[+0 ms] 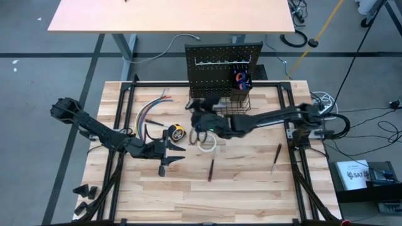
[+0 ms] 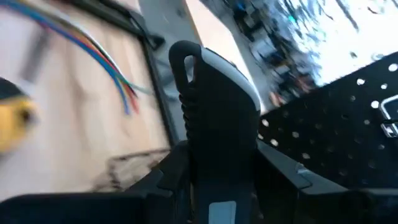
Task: Hang tools onto peg board
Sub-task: Put the black cutter into the black wire basket on the peg board
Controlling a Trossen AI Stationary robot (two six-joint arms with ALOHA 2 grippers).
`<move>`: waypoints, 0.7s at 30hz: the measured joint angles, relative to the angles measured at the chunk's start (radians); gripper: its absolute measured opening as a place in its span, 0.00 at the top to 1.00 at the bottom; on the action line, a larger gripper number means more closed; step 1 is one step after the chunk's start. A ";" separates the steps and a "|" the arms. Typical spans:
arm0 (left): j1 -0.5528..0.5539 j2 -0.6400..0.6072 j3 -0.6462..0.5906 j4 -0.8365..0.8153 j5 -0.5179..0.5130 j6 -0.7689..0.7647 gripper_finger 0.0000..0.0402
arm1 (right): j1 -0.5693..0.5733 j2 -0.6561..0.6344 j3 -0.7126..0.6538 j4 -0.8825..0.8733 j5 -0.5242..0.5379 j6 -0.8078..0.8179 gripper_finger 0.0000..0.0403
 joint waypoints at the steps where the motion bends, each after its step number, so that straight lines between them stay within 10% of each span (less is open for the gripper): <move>1: 0.000 0.000 0.000 -0.002 0.000 0.000 0.64 | -0.011 0.024 0.022 -0.023 0.029 -0.010 0.69; 21: -0.001 -0.013 0.000 -0.004 0.000 0.011 0.64 | -0.211 0.157 0.100 -0.366 -0.026 0.244 0.69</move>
